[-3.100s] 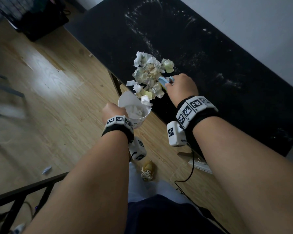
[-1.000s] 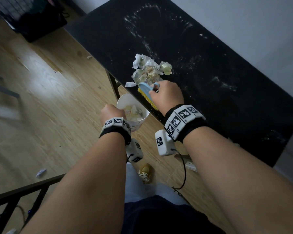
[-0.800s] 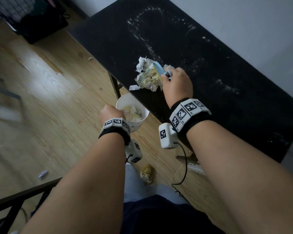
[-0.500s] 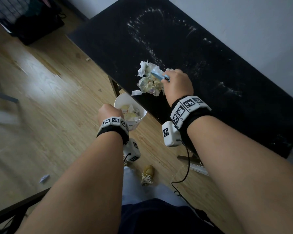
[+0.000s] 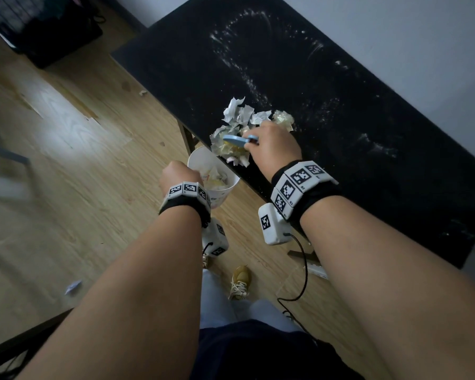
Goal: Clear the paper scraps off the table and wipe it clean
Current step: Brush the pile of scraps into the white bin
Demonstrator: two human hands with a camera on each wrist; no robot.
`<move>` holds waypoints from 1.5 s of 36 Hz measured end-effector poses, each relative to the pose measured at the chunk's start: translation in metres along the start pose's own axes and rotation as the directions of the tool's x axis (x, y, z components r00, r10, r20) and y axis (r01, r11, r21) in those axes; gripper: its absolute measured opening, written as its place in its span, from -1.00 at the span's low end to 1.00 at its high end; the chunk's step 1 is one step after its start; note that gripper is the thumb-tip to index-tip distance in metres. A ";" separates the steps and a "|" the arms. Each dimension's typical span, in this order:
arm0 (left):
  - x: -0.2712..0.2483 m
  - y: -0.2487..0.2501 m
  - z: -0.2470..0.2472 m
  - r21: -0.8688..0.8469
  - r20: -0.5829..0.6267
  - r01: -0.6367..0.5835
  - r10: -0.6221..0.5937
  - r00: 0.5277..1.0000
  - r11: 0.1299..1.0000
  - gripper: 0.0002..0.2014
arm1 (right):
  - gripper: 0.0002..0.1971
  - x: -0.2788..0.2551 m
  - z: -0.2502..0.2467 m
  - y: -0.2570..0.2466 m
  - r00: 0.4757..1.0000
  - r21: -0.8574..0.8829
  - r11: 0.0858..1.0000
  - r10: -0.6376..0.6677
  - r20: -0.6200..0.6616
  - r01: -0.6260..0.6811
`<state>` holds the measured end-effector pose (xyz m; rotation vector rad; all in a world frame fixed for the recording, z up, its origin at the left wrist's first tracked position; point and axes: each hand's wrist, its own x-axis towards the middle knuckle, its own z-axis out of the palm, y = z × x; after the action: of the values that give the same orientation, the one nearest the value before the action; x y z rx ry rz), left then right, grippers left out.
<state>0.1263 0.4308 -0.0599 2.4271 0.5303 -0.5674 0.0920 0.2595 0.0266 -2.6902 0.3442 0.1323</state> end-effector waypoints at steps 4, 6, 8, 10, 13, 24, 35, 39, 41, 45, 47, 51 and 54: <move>-0.001 -0.002 0.001 -0.006 -0.011 -0.007 0.006 1.000 1.000 -0.69 | -0.79 -0.006 0.001 -0.005 1.000 0.002 1.000 -0.018 0.023 0.018; -0.003 -0.004 0.001 -0.004 -0.007 -0.008 0.008 1.000 1.000 -0.70 | -0.79 -0.010 0.001 -0.007 0.999 0.024 0.999 -0.028 0.036 0.027; -0.005 -0.005 0.001 0.003 -0.002 -0.009 0.009 1.000 1.000 -0.71 | -0.78 -0.013 0.001 -0.009 0.998 0.063 0.998 -0.032 0.046 0.029; -0.008 -0.006 0.002 0.012 -0.001 -0.015 0.016 1.000 1.000 -0.71 | -0.78 -0.016 0.000 -0.011 0.998 0.090 0.995 -0.035 0.044 0.031; -0.013 -0.009 0.002 0.024 -0.001 -0.022 0.022 1.000 0.999 -0.73 | -0.77 -0.017 -0.004 -0.011 1.000 0.091 0.996 -0.022 -0.004 0.022; -0.020 -0.008 0.000 0.022 0.008 -0.034 0.034 0.999 0.999 -0.80 | -0.80 -0.015 -0.005 0.009 0.987 0.051 0.993 0.112 -0.118 -0.106; -0.011 -0.005 0.000 0.031 0.033 -0.022 0.021 0.999 0.999 -0.82 | -0.70 0.003 -0.011 0.028 0.915 0.125 0.975 0.215 -0.342 -0.182; -0.004 0.000 0.003 0.057 0.030 -0.022 0.020 0.999 0.998 -0.70 | -0.69 0.018 -0.013 0.043 0.891 0.105 0.962 0.272 -0.363 -0.250; 0.000 0.003 0.003 0.075 0.041 -0.027 0.023 0.999 0.997 -0.69 | -0.68 0.026 -0.014 0.052 0.878 0.095 0.952 0.304 -0.369 -0.290; 0.009 0.008 0.004 0.107 0.061 -0.035 0.028 0.998 0.994 -0.70 | -0.66 0.038 -0.012 0.066 0.874 0.087 0.934 0.356 -0.329 -0.348; 0.011 0.010 0.004 0.115 0.069 -0.035 0.027 0.997 0.993 -0.70 | -0.68 0.044 -0.011 0.068 0.884 0.071 0.926 0.376 -0.278 -0.371; 0.013 0.015 0.007 0.129 0.092 -0.049 0.037 0.995 0.990 -0.74 | -0.69 0.052 -0.010 0.065 0.911 0.005 0.929 0.364 -0.193 -0.370; 0.013 0.016 0.008 0.142 0.095 -0.067 0.054 0.994 0.988 -0.72 | -0.70 0.051 -0.010 0.062 0.924 -0.026 0.933 0.350 -0.151 -0.358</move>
<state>0.1424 0.4167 -0.0655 2.5298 0.3878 -0.7087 0.1259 0.1895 0.0039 -2.6681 0.8844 0.0526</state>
